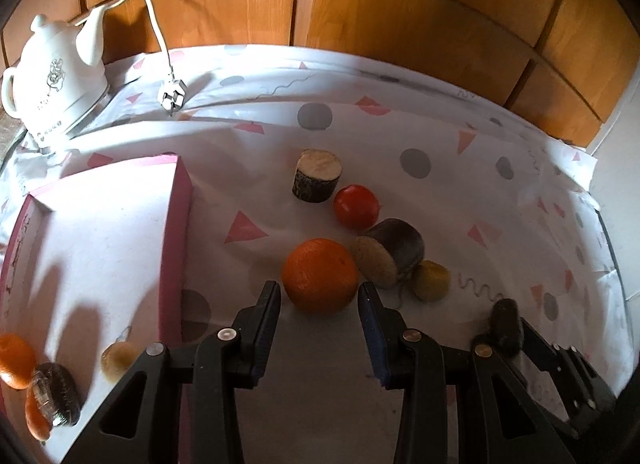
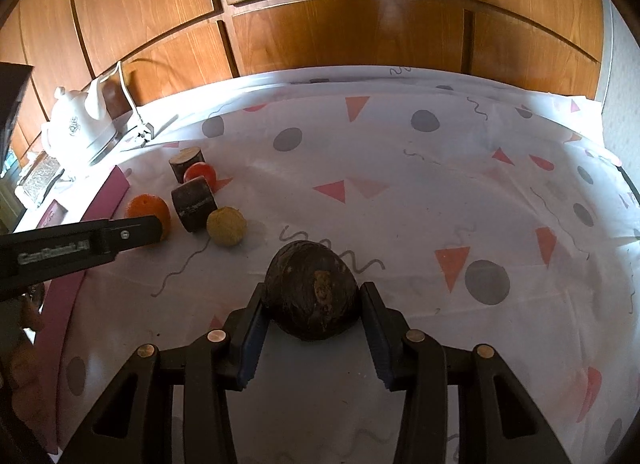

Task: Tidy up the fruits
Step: 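Grasp the second orange with the left tool and lift it while the right tool holds the brown fruit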

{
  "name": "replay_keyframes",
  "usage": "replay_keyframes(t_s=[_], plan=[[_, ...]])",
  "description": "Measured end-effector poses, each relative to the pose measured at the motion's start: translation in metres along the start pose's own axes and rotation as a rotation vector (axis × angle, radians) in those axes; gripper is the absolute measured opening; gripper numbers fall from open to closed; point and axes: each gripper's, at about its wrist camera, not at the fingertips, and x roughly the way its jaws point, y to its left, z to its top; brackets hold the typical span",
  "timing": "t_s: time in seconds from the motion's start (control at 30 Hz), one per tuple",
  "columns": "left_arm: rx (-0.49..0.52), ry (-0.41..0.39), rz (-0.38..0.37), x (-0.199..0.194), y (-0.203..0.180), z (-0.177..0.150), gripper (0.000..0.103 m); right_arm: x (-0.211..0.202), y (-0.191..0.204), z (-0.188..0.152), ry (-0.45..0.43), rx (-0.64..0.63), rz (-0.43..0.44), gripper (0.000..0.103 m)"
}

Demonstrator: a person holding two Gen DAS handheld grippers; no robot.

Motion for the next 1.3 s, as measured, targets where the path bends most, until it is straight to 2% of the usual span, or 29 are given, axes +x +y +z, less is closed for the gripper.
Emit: replay_keyframes(t_s=[0.1, 0.4, 0.7, 0.83, 0.87, 1.13, 1.3], plan=[[-0.016, 0.011, 0.002, 0.006, 0.001, 0.002, 0.041, 0.0, 0.0, -0.001, 0.0, 0.0, -0.001, 0.045], [0.016, -0.023, 0.013, 0.005, -0.003, 0.002, 0.037, 0.001, 0.001, -0.002, -0.003, -0.005, -0.008, 0.045], [0.139, -0.069, -0.045, -0.035, -0.022, -0.045, 0.037, 0.003, 0.007, -0.001, 0.012, -0.025, -0.033, 0.045], [0.19, -0.052, -0.047, -0.034, -0.031, -0.071, 0.037, 0.004, 0.01, 0.0, 0.02, -0.042, -0.053, 0.045], [0.214, -0.083, -0.032, -0.036, -0.033, -0.079, 0.037, 0.004, 0.01, 0.0, 0.019, -0.043, -0.054, 0.045], [0.257, -0.124, -0.034, -0.039, -0.035, -0.09, 0.037, 0.003, 0.012, 0.0, 0.019, -0.059, -0.069, 0.044], [0.233, -0.11, -0.062, -0.043, -0.031, -0.09, 0.036, 0.003, 0.016, -0.001, 0.019, -0.077, -0.09, 0.044]])
